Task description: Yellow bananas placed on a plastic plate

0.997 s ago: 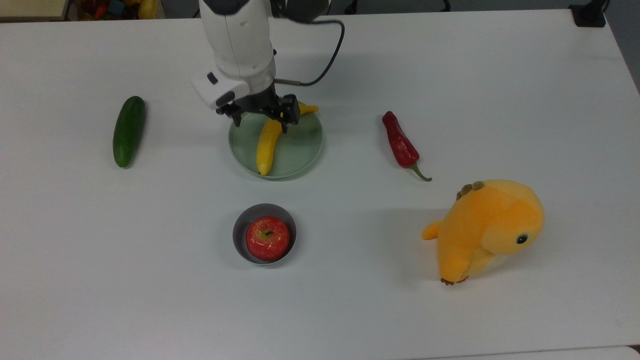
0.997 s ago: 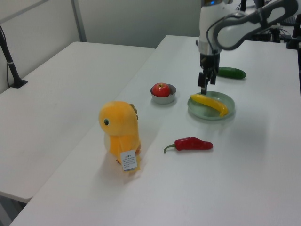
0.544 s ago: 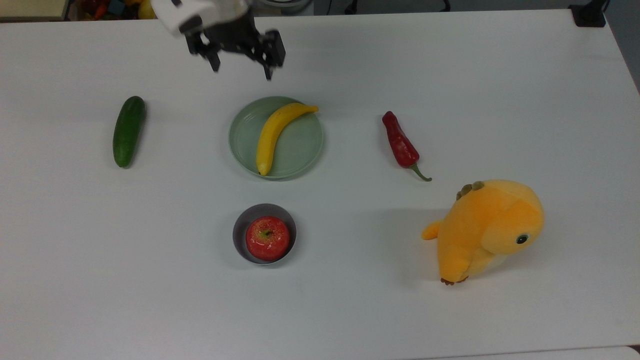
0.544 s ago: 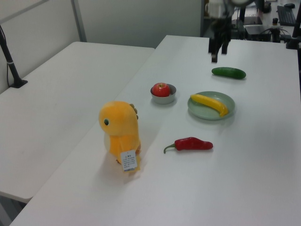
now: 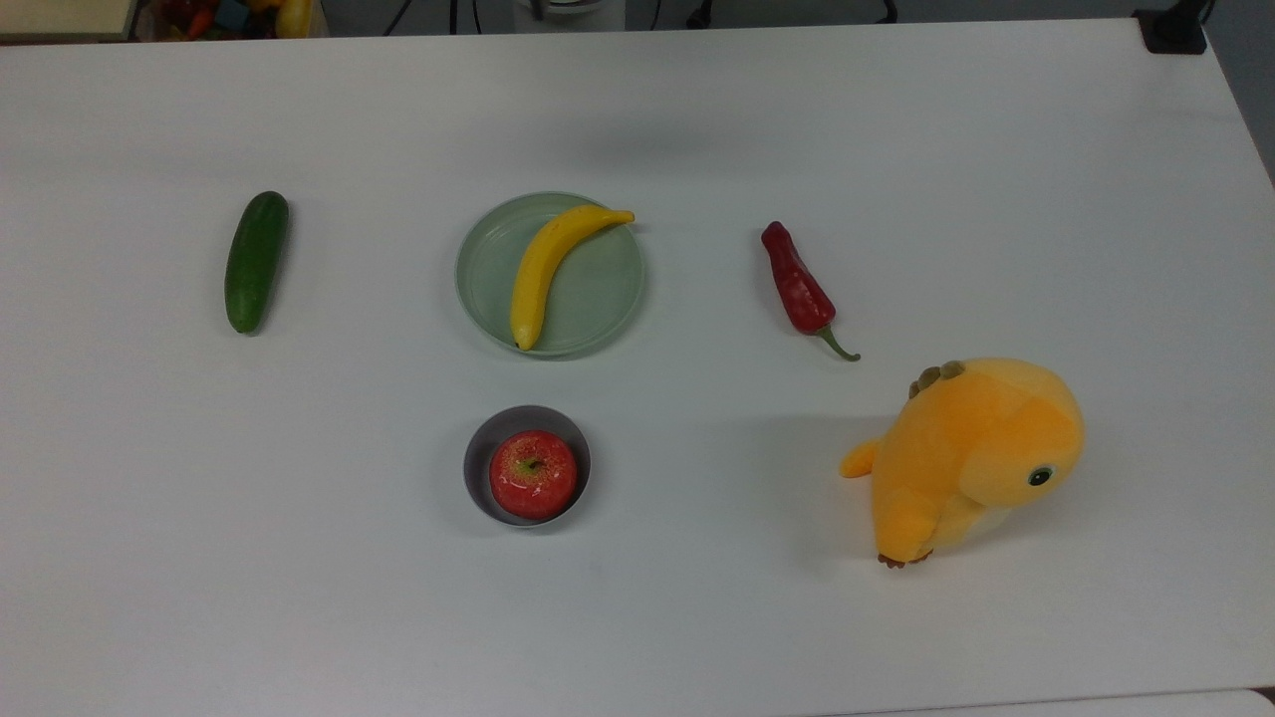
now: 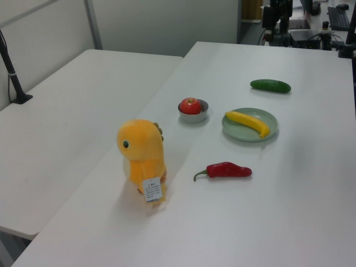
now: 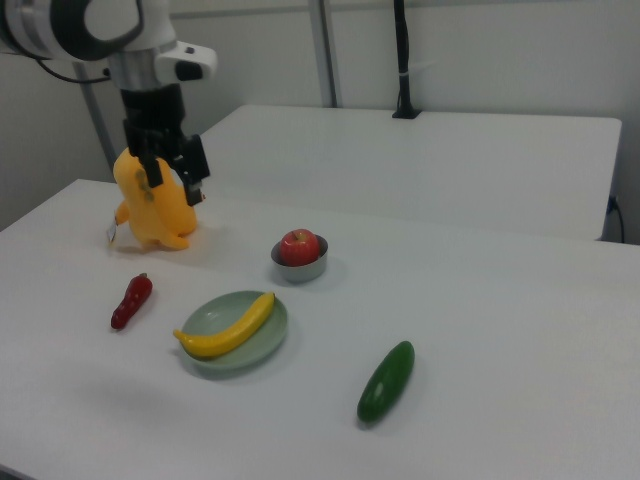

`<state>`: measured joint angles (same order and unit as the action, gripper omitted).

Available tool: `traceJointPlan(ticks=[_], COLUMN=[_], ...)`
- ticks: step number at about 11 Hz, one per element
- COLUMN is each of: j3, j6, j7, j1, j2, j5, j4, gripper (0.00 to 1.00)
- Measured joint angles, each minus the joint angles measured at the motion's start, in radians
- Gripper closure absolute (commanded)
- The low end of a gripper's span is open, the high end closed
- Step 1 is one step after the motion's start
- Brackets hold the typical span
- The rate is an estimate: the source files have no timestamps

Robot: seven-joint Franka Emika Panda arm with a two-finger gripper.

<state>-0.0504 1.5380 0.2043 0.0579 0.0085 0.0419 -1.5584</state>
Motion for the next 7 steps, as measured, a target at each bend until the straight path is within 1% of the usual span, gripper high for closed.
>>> traceJointPlan(ticks=[2,3,7], j3=[0.058,0.072,0.077], j6=[-0.001,-0.001,0.02], j7=[0.021,0.021,-0.001], j1=[0.002,0.006,0.034], j2=[-0.023,-0.032,-0.049], j5=[0.0,0.0,0.0], j4=[-0.001,-0.002,-0.033], gripper=[0.0,0.0,0.0])
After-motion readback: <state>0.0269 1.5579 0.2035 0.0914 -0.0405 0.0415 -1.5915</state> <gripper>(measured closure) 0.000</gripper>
